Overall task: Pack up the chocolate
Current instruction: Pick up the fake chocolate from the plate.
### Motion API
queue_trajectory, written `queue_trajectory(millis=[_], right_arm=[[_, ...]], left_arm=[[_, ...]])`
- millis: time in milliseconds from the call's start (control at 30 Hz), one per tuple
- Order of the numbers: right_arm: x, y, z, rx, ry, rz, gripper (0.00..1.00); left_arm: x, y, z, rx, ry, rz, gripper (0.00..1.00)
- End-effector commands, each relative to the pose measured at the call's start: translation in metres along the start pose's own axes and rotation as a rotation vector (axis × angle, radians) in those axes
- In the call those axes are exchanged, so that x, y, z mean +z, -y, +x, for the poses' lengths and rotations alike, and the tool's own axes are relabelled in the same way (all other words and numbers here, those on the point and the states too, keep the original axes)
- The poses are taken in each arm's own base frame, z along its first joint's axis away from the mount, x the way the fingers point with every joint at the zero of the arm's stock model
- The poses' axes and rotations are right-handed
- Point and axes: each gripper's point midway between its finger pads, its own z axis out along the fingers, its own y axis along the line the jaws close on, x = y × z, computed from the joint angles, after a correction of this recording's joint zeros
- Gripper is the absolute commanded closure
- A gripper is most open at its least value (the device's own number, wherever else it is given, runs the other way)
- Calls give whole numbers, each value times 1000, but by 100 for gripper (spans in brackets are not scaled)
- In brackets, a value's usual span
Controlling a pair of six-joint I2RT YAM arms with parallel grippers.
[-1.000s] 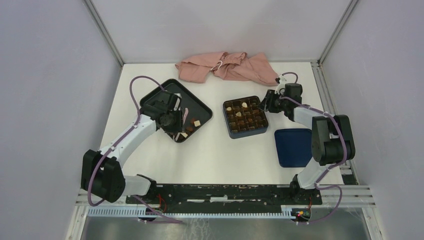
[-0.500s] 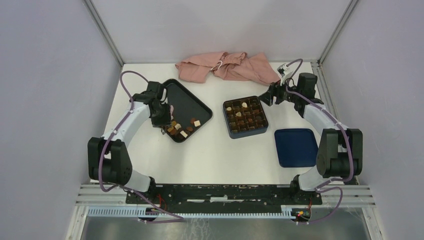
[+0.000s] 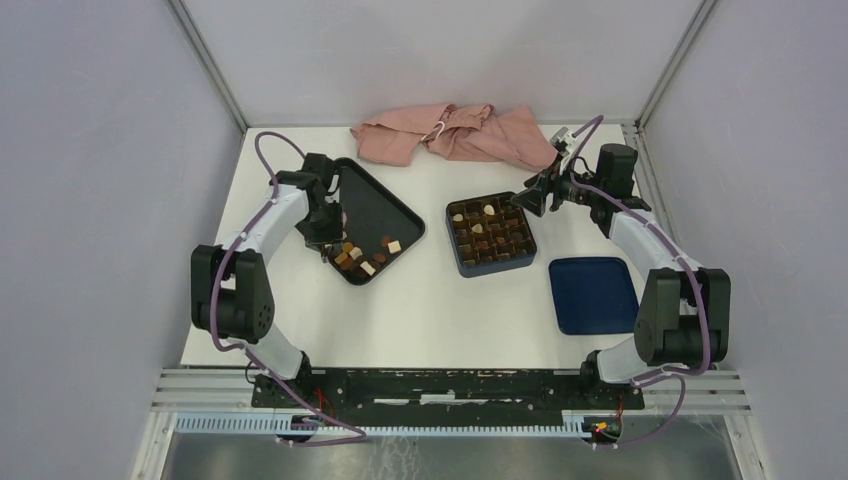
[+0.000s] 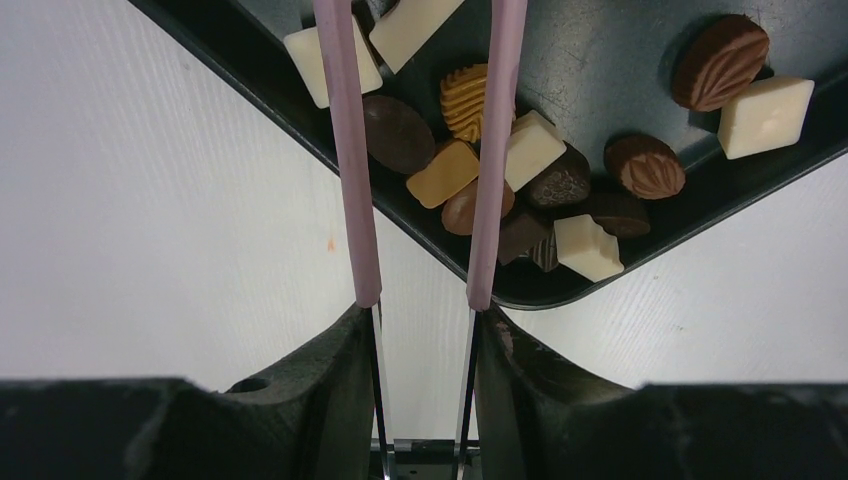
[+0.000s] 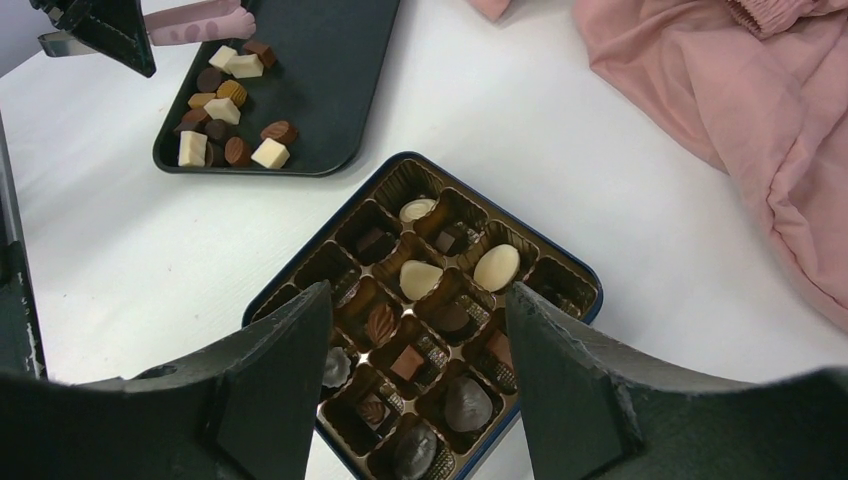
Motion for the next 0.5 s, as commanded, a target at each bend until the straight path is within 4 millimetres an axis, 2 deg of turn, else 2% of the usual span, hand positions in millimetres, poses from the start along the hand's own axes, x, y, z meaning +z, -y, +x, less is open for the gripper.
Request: queue_trajectory(millis=[0,467], right_arm=[[2,-6,-16,-61,31,-39,31],[5,-3,-8,-42,13,-48,31]], left_arm=[[-5,-5,0,43,-25,-18,58],[7,-9,13,39,-88,-39,57]])
